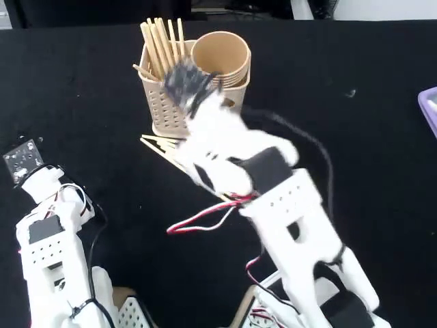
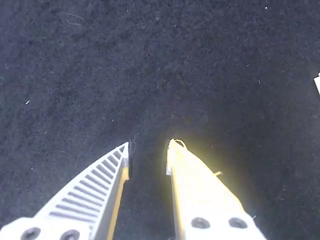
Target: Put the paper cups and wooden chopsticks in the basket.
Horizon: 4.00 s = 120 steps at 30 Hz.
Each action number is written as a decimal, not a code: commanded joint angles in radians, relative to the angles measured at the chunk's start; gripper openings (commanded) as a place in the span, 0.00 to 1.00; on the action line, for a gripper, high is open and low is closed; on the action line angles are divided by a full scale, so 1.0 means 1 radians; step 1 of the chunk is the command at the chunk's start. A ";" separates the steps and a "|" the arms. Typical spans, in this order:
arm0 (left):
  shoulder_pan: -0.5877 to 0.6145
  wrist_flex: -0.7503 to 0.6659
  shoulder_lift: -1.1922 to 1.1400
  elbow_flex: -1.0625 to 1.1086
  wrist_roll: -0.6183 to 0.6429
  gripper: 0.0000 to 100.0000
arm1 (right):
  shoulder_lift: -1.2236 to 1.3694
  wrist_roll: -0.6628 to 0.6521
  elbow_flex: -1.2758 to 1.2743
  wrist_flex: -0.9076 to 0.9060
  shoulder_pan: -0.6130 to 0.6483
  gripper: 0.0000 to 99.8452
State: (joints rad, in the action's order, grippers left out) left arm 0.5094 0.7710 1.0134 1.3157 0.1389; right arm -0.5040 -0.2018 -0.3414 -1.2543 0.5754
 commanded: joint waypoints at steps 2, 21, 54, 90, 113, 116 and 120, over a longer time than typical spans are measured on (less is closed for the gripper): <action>0.001 -0.015 0.018 -0.022 0.009 0.13 | -0.019 -0.167 -0.415 0.190 -0.068 0.30; -0.001 -0.015 0.018 -0.019 0.009 0.13 | 0.424 -0.318 -0.446 0.370 -0.075 0.05; 0.005 -0.015 0.018 -0.021 0.009 0.13 | 0.438 -0.216 -0.309 0.396 0.043 0.21; 0.007 -0.015 0.018 -0.024 0.009 0.13 | -0.163 -0.290 -0.199 0.132 0.092 0.01; 0.002 -0.015 0.018 -0.022 0.009 0.13 | -0.081 -0.043 -0.134 1.350 -0.017 0.01; 0.004 -0.015 0.018 -0.022 0.009 0.13 | 0.028 -0.043 -0.079 1.359 -0.021 0.01; 0.005 -0.015 0.018 -0.021 0.005 0.13 | 0.157 -0.043 -0.019 1.358 -0.023 0.01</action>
State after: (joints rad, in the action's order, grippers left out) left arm 0.5094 0.7710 1.0134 1.3157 0.1389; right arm -0.4043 -0.2524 -0.4442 0.0760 0.5677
